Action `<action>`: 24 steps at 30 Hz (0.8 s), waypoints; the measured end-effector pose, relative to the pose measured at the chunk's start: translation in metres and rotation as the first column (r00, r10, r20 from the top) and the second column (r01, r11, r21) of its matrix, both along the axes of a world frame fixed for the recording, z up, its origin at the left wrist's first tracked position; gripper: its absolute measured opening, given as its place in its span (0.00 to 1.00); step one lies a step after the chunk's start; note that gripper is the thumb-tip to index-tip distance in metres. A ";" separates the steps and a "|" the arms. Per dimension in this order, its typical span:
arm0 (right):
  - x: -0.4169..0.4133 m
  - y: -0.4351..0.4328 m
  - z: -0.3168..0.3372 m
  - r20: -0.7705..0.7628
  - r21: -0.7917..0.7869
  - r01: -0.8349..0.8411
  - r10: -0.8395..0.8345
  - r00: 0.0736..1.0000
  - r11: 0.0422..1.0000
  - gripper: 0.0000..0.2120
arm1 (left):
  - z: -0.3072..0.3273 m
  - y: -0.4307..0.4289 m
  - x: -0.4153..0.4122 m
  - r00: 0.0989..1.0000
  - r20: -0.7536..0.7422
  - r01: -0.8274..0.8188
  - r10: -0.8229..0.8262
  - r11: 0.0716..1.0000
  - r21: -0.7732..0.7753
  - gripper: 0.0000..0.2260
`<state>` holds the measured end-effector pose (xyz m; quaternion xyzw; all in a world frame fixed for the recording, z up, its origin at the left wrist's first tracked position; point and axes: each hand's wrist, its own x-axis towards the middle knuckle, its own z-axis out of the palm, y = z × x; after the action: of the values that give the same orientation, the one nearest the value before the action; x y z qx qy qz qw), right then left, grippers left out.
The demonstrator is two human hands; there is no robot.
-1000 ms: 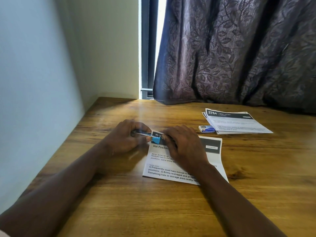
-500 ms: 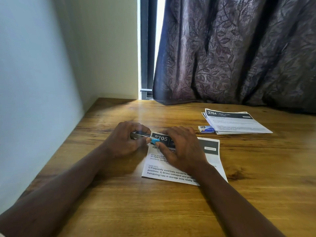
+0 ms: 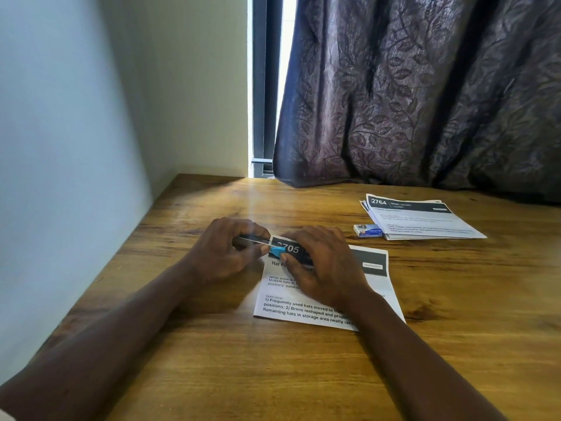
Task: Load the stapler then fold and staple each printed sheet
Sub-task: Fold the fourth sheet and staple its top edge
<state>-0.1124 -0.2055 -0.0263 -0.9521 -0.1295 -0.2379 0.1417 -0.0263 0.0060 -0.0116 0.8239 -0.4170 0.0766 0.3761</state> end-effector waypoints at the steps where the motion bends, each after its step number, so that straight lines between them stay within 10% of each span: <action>1: 0.000 0.000 0.000 -0.003 0.008 0.000 0.000 1.000 1.000 0.21 | 0.000 0.001 -0.001 1.000 -0.005 0.009 -0.009 1.000 -0.006 0.06; 11: 0.000 -0.002 -0.002 0.006 0.089 0.029 -0.029 1.000 0.996 0.19 | -0.002 0.027 0.017 0.983 -0.107 -0.168 0.150 0.968 -0.186 0.19; 16: 0.000 0.000 -0.001 0.034 0.075 0.027 -0.030 0.999 0.997 0.16 | -0.006 0.035 0.025 0.970 -0.102 -0.222 0.219 0.975 -0.023 0.17; 21: 0.000 0.001 -0.001 0.074 0.084 0.016 -0.022 0.997 0.996 0.15 | -0.009 0.030 0.021 0.972 0.047 -0.234 0.230 0.961 0.144 0.23; 24: -0.003 0.001 -0.001 0.146 0.115 0.003 -0.020 0.989 0.993 0.13 | -0.002 0.024 0.006 0.940 0.200 -0.282 0.277 0.959 -0.004 0.18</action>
<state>-0.1155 -0.2041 -0.0273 -0.9231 -0.1201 -0.3152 0.1849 -0.0201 0.0299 -0.0137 0.8676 -0.3321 0.2059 0.3075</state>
